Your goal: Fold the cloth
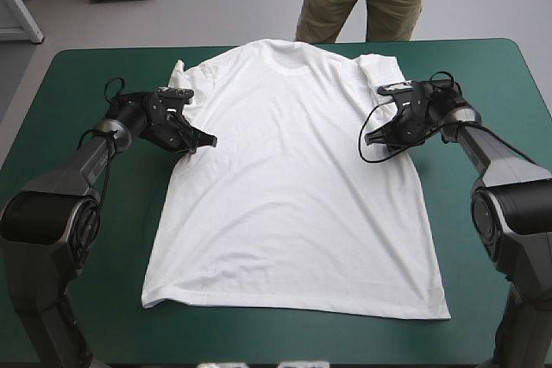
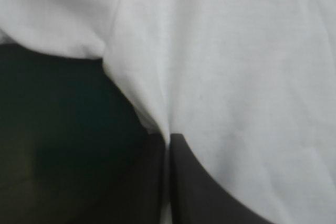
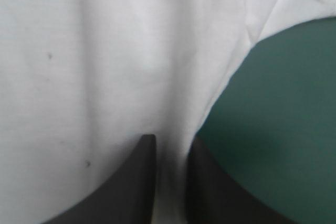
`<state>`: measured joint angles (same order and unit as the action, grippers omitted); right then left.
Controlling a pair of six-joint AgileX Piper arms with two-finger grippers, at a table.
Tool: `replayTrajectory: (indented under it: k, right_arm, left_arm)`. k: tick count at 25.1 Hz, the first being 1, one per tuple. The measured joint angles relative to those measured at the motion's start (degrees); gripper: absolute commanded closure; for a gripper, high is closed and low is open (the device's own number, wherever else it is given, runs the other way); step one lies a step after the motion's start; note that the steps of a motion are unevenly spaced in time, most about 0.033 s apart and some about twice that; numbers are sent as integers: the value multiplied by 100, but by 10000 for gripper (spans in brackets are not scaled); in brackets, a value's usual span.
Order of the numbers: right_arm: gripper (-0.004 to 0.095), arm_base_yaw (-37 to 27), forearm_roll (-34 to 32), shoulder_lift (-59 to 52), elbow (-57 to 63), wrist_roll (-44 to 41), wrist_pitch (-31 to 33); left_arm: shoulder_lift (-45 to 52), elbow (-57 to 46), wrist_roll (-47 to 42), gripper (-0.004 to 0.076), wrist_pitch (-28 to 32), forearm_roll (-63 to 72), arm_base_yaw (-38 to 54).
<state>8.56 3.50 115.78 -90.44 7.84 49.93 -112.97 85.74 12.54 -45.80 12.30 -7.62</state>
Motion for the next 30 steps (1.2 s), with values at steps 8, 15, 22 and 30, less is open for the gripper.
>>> replayTrajectory:
  k: [8, 15, 22, 30]
  right_arm:
    - [921, 0, 98, -66, -3, 25, -1]
    - [921, 0, 18, -654, 114, 44, 218]
    - [925, 0, 25, -2182, 116, 69, 208]
    - [925, 0, 657, -4312, -588, 331, 435]
  left_arm:
    - [55, -5, 0, 733, 20, -88, 0]
    - [252, 494, -21, 733, -376, -448, -18]
    - [875, 1512, -41, 733, -1098, -684, -18]
    - [3097, 1799, -14, 733, -1603, -718, -18]
